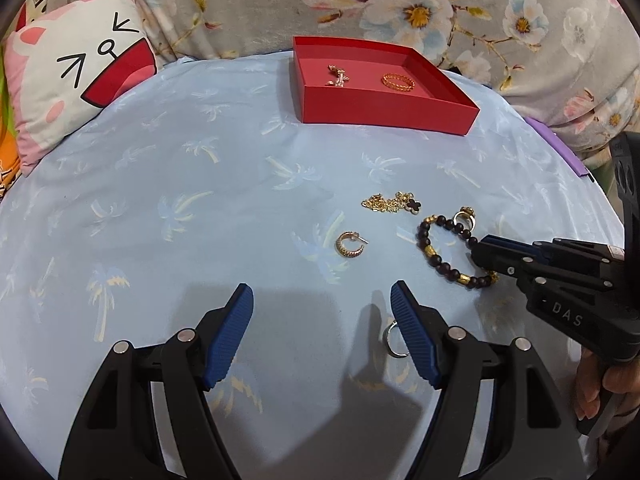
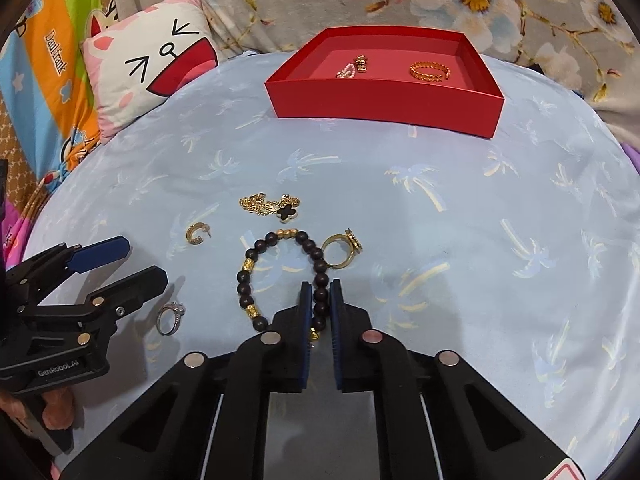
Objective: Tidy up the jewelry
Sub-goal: 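Grasp the black bead bracelet with the right gripper, then grasp the gold ring with the left gripper while the right holds the bead bracelet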
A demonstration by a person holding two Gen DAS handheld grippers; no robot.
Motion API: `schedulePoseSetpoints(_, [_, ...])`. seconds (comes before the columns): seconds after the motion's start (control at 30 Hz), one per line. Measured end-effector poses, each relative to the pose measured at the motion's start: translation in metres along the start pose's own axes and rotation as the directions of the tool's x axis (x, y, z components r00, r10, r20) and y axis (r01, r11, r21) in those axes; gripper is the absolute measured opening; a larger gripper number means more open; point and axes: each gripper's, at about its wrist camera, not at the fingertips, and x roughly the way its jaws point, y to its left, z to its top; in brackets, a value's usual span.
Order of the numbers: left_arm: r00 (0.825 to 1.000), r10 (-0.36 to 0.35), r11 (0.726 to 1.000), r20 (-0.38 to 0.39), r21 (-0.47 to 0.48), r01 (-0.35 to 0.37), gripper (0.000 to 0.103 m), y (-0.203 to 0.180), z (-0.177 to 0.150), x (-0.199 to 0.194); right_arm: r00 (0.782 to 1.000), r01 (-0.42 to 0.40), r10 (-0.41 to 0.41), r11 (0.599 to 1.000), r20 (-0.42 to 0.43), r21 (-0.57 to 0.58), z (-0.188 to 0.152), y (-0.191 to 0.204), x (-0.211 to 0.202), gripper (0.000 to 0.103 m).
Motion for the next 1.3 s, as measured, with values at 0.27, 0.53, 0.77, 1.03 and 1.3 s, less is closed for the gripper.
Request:
schedulePoseSetpoints(0.27, [0.999, -0.045, 0.998, -0.003, 0.044, 0.045, 0.069, -0.013, 0.016, 0.001, 0.997, -0.008, 0.001, 0.995, 0.072, 0.097, -0.002, -0.032, -0.037, 0.007])
schedulePoseSetpoints(0.53, [0.990, -0.135, 0.978, -0.039, 0.157, 0.139, 0.069, -0.073, 0.044, 0.026, 0.995, 0.055, -0.071, 0.977, 0.072, 0.206, -0.005, -0.074, -0.051, 0.007])
schedulePoseSetpoints(0.77, [0.988, -0.122, 0.965, -0.089, 0.222, 0.140, 0.066, -0.106, 0.053, 0.062, 0.995, 0.050, -0.067, 0.973, 0.068, 0.227, -0.009, -0.089, -0.049, 0.007])
schedulePoseSetpoints(1.03, [0.995, -0.086, 0.959, -0.060, 0.266, 0.099, 0.045, -0.117, 0.053, 0.068, 0.997, 0.030, -0.047, 0.968, 0.062, 0.249, -0.012, -0.100, -0.044, 0.007])
schedulePoseSetpoints(1.3, [0.994, -0.097, 0.955, -0.051, 0.276, 0.107, 0.019, -0.117, 0.052, 0.066, 0.997, 0.017, -0.035, 0.966, 0.064, 0.259, -0.012, -0.102, -0.045, 0.007])
